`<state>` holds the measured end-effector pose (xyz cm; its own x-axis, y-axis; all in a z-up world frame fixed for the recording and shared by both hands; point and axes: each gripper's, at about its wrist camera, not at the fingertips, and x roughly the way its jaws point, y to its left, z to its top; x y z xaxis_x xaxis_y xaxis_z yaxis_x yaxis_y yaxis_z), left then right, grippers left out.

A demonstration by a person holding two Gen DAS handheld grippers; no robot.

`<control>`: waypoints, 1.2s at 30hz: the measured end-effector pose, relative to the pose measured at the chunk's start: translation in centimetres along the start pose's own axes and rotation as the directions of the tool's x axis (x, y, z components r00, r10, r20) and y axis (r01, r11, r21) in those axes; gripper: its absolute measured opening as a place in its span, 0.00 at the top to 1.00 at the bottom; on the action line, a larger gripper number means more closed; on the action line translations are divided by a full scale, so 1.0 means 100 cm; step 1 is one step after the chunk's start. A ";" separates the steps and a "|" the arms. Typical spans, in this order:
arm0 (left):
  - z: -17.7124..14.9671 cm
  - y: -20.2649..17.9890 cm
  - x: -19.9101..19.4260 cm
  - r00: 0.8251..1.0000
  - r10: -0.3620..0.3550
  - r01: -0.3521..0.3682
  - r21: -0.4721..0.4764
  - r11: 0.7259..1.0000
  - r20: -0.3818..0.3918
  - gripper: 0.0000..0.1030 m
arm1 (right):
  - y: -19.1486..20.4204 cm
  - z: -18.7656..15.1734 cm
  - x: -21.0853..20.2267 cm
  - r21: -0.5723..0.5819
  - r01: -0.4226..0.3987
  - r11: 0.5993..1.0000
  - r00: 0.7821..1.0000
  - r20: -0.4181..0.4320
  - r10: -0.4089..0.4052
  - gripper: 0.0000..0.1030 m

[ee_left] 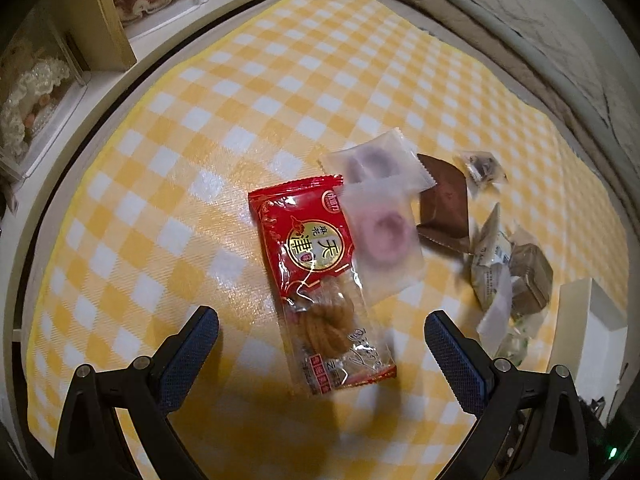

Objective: Organize snacks
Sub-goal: 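Grasp the red pastry bag with the left tool while the right tool grasps the clear donut packet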

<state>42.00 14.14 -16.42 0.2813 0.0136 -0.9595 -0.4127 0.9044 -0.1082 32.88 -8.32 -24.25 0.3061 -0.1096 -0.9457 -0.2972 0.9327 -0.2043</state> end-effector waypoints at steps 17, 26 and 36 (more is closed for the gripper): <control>-0.016 0.007 0.006 1.000 -0.022 0.022 0.084 0.996 -0.007 0.24 | 0.011 -0.026 -0.029 -0.032 -0.206 0.978 0.979 -0.010 0.205 0.78; -0.029 0.019 -0.009 0.999 -0.031 0.033 0.155 0.987 -0.015 0.45 | -0.034 0.012 -0.025 0.186 -0.159 0.970 0.987 0.001 0.162 0.53; -0.037 0.029 -0.024 0.999 -0.039 0.042 0.175 0.984 -0.022 0.56 | -0.008 0.017 0.009 0.094 -0.025 0.995 0.997 -0.067 0.031 0.35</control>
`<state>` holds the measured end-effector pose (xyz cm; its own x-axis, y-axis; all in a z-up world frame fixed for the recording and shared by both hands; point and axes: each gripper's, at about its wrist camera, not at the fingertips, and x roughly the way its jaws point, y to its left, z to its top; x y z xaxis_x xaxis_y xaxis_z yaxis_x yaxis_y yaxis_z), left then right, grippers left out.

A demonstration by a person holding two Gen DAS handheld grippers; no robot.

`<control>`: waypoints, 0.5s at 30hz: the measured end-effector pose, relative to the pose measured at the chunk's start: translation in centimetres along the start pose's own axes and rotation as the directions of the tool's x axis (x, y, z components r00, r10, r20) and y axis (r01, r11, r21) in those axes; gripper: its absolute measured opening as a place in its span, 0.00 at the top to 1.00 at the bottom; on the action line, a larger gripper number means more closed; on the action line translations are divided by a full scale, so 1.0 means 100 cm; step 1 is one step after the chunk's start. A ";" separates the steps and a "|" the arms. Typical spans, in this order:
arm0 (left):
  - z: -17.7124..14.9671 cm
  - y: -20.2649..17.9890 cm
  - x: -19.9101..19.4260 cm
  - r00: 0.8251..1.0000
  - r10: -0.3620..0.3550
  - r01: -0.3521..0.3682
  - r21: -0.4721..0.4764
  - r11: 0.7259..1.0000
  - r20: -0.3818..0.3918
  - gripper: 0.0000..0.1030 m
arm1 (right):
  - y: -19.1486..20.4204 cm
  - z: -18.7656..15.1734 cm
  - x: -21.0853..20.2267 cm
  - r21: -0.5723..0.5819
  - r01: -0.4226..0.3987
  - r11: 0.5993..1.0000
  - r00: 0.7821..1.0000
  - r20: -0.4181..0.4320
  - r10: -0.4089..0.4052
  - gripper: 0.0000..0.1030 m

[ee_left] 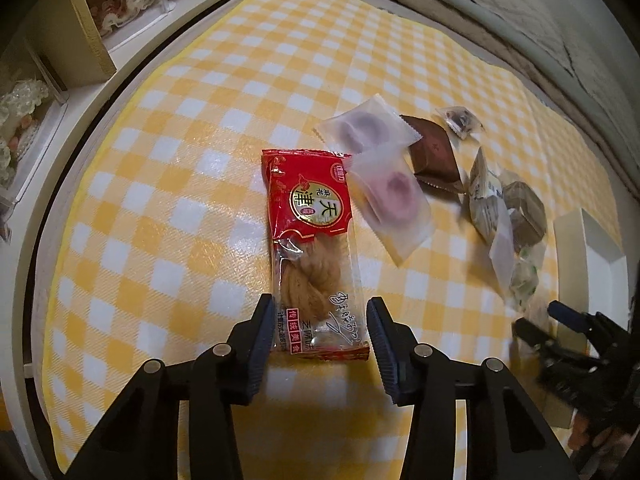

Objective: Organize snacks
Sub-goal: 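Grasp the red pastry bag with the left tool while the right tool grasps the clear donut packet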

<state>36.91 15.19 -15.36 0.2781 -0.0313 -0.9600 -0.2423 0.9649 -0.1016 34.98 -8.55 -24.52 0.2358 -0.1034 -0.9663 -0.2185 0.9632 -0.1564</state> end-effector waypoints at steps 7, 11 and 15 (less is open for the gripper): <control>-0.004 0.000 -0.005 1.000 -0.004 0.005 0.026 1.000 -0.011 0.57 | 0.019 -0.010 -0.005 -0.138 -0.005 0.990 1.000 0.029 0.009 0.75; -0.009 0.002 -0.007 1.000 -0.010 0.011 0.044 0.999 -0.014 0.57 | 0.024 -0.021 -0.008 -0.171 -0.083 0.982 0.997 -0.005 0.083 0.91; -0.016 0.005 -0.011 1.000 -0.016 0.017 0.057 0.998 -0.018 0.57 | 0.029 -0.034 -0.010 -0.193 -0.104 0.976 0.995 -0.015 0.103 0.91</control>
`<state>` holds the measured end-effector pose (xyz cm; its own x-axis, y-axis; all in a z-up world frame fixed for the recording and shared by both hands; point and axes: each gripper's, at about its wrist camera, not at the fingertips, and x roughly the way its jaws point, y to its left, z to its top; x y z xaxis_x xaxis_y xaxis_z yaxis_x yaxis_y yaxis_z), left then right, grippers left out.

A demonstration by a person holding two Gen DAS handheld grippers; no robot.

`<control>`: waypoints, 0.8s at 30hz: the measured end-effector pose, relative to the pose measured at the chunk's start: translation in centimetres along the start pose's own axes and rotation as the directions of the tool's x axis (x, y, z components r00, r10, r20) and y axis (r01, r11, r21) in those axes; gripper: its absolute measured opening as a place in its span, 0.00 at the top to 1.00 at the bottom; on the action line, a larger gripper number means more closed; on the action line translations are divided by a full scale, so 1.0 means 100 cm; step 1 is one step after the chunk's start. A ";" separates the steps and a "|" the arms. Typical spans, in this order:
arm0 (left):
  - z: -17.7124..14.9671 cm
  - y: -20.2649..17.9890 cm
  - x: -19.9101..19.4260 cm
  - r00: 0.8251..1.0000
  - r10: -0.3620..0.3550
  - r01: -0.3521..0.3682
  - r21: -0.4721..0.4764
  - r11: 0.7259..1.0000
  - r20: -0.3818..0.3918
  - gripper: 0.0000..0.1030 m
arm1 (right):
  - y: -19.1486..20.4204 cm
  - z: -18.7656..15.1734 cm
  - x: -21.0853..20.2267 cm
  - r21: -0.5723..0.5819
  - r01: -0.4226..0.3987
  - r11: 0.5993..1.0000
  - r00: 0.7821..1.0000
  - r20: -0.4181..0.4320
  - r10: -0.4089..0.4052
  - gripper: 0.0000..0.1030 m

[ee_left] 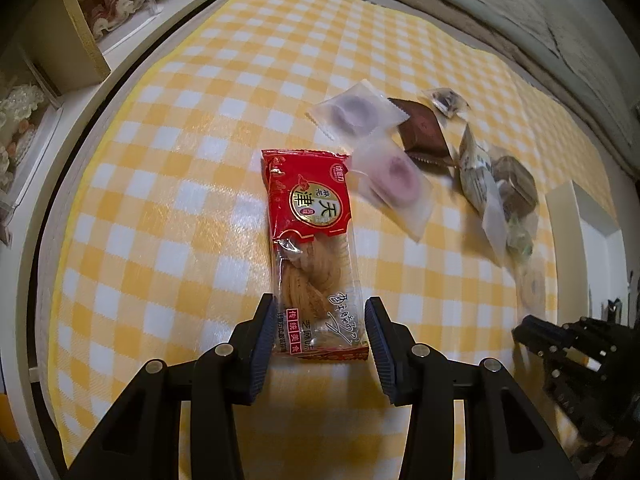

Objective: Organize snacks
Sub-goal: 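Grasp the red pastry bag with the left tool while the right tool grasps the clear donut packet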

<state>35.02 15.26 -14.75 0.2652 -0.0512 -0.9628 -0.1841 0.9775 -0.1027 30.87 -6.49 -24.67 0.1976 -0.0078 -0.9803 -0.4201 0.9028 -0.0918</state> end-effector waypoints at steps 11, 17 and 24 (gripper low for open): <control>-0.009 0.006 -0.008 1.000 -0.012 0.012 0.008 1.000 0.000 0.57 | -0.043 0.030 -0.017 0.238 0.016 0.971 1.000 -0.027 -0.010 0.33; -0.012 0.009 -0.011 1.000 -0.030 0.030 0.027 0.999 -0.005 0.57 | -0.050 0.043 0.006 0.307 0.086 0.948 0.992 -0.113 -0.054 0.30; -0.016 0.019 -0.014 0.999 -0.048 0.049 0.047 0.998 -0.015 0.57 | -0.039 0.053 0.027 0.220 0.148 0.964 0.981 -0.156 -0.115 0.32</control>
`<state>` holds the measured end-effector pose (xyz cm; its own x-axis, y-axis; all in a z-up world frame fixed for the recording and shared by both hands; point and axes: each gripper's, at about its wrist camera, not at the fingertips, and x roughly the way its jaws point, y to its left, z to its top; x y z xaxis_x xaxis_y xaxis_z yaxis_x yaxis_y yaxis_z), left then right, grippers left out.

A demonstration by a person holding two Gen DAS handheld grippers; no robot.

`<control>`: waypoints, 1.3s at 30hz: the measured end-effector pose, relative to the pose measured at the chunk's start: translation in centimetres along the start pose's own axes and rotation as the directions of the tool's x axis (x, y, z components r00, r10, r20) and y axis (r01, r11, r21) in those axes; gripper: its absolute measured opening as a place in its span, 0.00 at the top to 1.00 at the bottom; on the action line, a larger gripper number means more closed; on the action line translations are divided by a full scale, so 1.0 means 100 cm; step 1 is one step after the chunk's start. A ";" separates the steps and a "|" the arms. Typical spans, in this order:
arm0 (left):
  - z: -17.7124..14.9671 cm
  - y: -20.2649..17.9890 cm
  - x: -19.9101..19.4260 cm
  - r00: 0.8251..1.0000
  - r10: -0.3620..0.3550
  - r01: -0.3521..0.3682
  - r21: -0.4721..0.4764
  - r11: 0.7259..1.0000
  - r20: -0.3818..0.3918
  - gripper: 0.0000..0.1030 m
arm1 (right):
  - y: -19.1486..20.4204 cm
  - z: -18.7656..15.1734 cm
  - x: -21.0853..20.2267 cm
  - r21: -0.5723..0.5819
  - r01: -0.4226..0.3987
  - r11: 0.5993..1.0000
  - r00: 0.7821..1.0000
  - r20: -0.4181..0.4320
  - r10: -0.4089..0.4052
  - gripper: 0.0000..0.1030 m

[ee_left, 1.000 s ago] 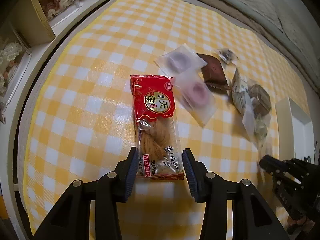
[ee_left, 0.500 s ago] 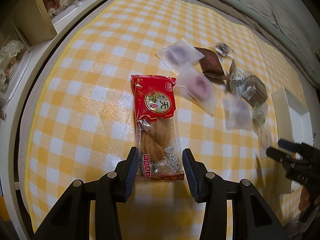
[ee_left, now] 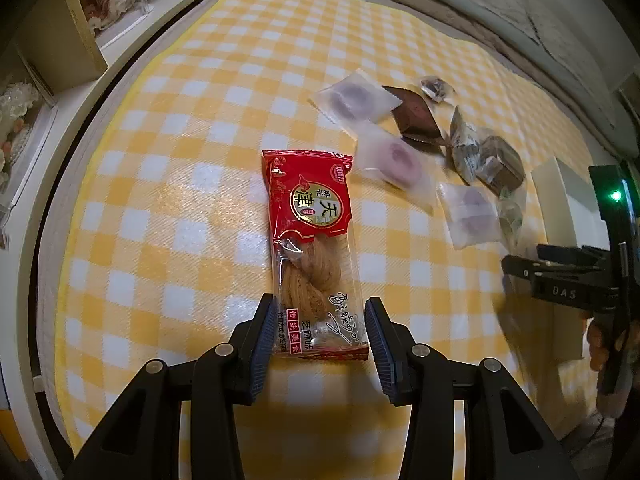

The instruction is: Organize snacks

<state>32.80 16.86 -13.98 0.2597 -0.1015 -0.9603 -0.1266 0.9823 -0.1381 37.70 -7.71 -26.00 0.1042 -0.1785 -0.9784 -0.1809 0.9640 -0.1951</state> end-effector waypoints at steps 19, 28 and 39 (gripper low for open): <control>0.010 0.018 0.010 0.998 0.023 -0.010 -0.238 0.971 0.053 0.44 | 0.050 -0.051 -0.025 -0.150 -0.086 0.985 0.989 0.109 0.103 0.55; 0.011 0.004 0.005 0.998 0.040 -0.031 -0.162 0.986 0.058 0.64 | 0.038 -0.059 -0.057 -0.159 -0.110 0.981 0.975 0.177 0.138 0.55; -0.002 -0.027 -0.063 0.966 -0.045 0.070 -0.090 0.993 0.253 0.65 | 0.023 -0.058 -0.101 -0.149 -0.112 0.982 0.938 0.310 0.154 0.55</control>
<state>31.32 14.87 -7.58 0.4988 -0.1026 -0.8606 -0.1940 0.9546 -0.2263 30.58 -4.84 -16.93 0.3734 0.0426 -0.9267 -0.3354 0.9376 -0.0920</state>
